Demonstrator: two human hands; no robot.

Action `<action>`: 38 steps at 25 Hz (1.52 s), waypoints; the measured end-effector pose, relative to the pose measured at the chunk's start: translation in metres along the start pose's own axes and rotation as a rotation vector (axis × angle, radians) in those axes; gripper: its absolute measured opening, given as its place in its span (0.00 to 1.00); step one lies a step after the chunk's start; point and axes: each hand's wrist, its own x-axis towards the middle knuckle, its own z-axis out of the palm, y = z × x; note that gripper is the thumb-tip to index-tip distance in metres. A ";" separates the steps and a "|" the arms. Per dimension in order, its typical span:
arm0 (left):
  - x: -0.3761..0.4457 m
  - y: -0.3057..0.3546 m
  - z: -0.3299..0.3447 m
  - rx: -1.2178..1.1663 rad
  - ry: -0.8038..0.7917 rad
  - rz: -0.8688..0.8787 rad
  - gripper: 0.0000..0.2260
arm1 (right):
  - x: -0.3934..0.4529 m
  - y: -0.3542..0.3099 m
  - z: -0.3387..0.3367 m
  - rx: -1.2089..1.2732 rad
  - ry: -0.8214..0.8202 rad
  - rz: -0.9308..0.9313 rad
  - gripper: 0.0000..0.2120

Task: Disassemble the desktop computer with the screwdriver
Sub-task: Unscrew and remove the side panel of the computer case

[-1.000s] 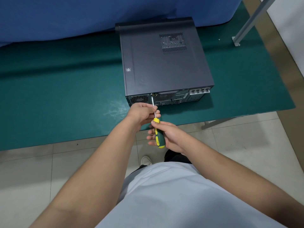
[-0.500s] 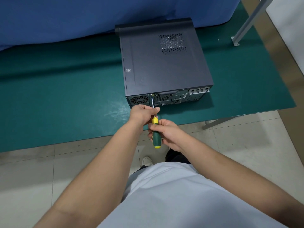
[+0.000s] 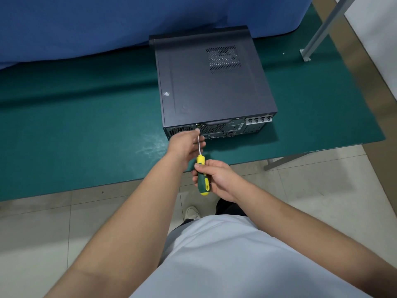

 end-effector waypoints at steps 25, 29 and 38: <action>0.022 0.008 0.031 -0.109 0.357 0.065 0.09 | 0.001 -0.004 0.004 -0.098 0.051 -0.003 0.07; 0.025 0.007 0.030 -0.106 0.343 0.060 0.09 | 0.002 -0.007 0.004 -0.060 -0.002 0.021 0.06; 0.017 0.007 0.025 -0.214 0.235 0.021 0.05 | 0.006 0.002 -0.006 -0.150 0.061 -0.016 0.03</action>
